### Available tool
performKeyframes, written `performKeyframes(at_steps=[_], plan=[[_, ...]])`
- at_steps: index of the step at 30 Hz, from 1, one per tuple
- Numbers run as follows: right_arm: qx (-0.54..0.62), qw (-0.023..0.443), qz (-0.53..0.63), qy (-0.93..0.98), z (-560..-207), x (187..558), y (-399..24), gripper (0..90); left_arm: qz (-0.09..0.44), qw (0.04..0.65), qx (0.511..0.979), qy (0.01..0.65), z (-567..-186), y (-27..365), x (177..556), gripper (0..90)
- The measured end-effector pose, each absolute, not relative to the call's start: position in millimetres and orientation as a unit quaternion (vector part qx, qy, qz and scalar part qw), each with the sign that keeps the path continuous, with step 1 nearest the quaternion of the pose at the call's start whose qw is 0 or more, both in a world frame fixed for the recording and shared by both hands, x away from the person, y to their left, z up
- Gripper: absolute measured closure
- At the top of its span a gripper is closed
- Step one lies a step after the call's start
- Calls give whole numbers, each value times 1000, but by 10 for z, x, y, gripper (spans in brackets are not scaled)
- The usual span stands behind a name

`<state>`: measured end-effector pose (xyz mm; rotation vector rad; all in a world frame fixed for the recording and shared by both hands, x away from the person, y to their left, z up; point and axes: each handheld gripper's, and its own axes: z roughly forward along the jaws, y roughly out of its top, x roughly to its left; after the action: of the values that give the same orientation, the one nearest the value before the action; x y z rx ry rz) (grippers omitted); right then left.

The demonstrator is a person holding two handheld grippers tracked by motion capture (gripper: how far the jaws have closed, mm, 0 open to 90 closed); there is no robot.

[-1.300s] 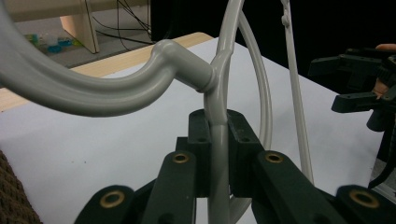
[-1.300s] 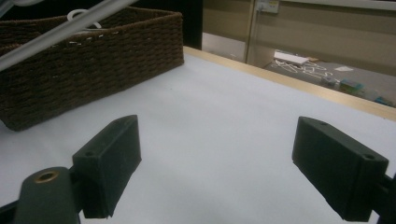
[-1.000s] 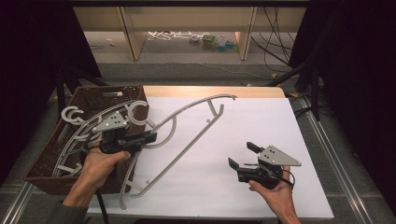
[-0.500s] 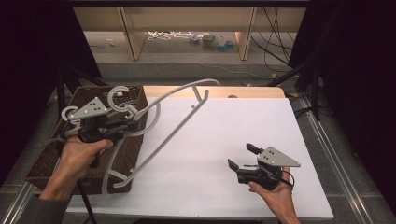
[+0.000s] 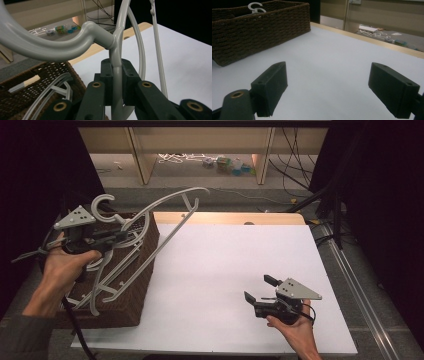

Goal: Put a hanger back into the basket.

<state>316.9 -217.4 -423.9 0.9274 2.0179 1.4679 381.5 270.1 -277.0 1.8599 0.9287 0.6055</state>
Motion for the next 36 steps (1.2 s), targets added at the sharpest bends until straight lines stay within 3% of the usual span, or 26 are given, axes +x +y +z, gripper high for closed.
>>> performKeyframes(at_steps=[22,36], plan=[[343,228,527,744,-4267,3164,-2157,165,298,409,731,457,-3029,3377,4168,819],[341,233,529,741,-4280,3186,-2160,165,309,374,728,485,-3311,3784,4173,819]])
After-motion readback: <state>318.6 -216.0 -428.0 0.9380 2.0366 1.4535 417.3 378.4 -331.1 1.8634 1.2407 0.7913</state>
